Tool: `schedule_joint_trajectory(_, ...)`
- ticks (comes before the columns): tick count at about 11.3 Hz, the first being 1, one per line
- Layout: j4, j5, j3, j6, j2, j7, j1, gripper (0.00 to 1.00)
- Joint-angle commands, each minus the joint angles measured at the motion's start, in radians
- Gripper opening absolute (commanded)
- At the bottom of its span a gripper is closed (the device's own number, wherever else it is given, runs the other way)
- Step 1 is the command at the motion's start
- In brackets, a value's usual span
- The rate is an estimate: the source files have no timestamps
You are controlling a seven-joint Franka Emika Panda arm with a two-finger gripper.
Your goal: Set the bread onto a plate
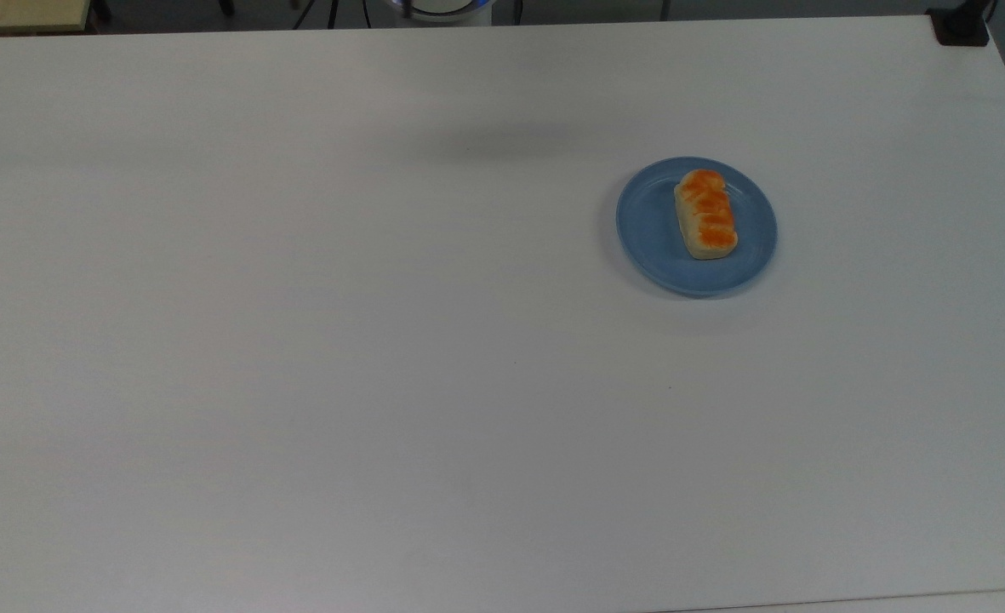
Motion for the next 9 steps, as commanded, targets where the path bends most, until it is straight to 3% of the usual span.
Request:
schedule_joint_trajectory(1, 0.001, 0.031, -0.040, 0.078, -0.005, -0.011, -0.022, 1.00)
schedule_joint_trajectory(4, -0.071, 0.025, -0.047, 0.215, -0.028, 0.001, -0.010, 1.00)
schedule_joint_trajectory(6, -0.094, 0.025, -0.124, 0.207, -0.053, 0.021, 0.068, 1.00)
schedule_joint_trajectory(9, -0.091, 0.030, -0.128, 0.204, -0.056, -0.005, 0.051, 1.00)
